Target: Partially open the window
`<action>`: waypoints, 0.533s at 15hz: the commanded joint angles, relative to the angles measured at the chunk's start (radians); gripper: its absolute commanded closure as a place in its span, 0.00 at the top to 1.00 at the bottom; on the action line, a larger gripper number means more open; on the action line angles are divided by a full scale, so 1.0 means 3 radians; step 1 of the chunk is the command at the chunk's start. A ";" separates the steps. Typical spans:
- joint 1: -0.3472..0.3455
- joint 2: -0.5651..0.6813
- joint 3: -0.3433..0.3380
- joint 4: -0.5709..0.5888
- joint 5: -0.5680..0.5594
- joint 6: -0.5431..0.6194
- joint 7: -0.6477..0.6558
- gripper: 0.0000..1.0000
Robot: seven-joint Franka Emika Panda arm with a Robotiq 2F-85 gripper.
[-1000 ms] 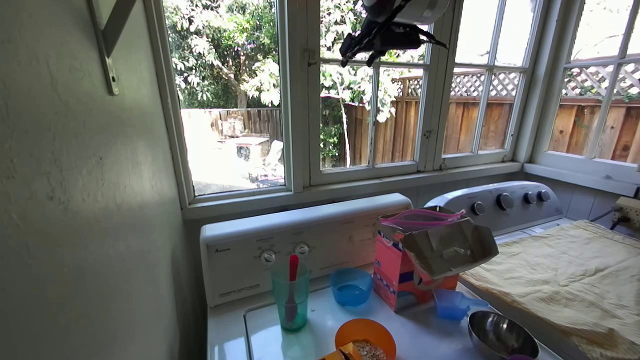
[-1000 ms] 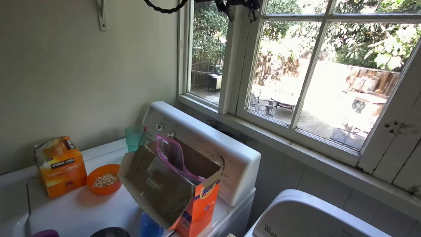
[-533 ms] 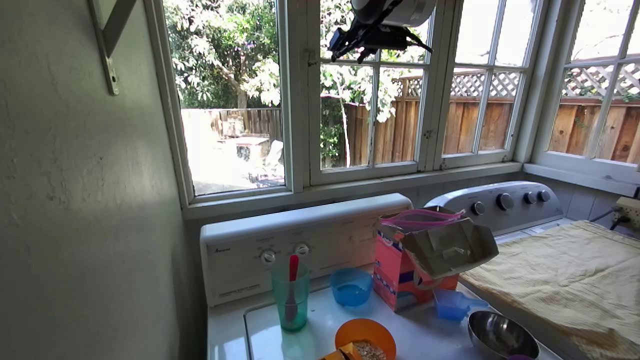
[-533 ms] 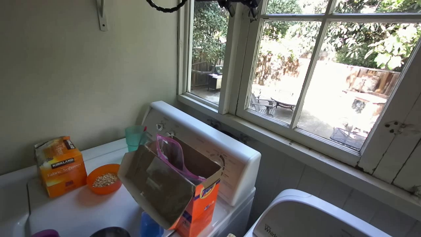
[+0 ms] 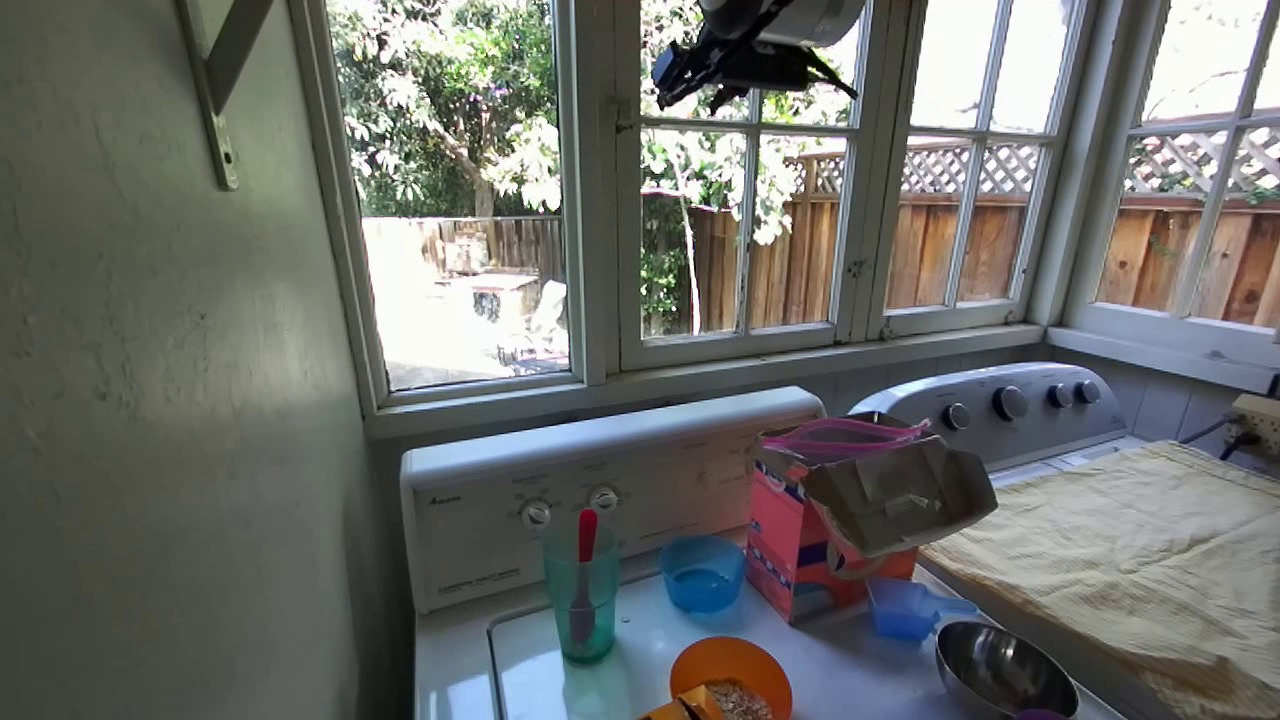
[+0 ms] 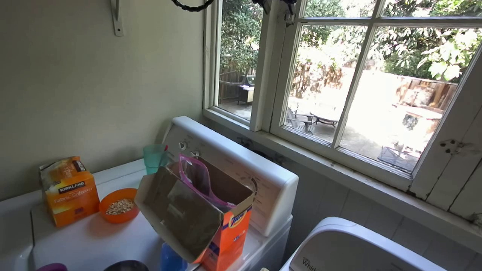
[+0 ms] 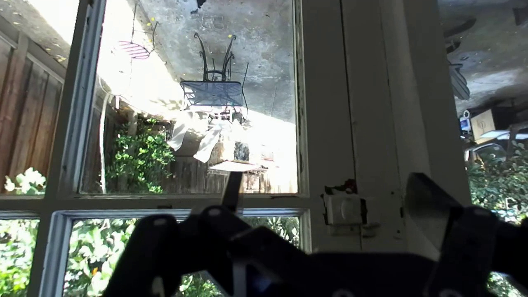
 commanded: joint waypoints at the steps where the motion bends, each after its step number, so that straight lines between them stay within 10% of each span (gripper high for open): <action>1: 0.0026 0.0307 0.0034 0.0456 -0.0022 0.0100 0.0049 1.00; 8: 0.0124 0.0727 -0.0039 0.0977 -0.0042 0.0183 0.0285 1.00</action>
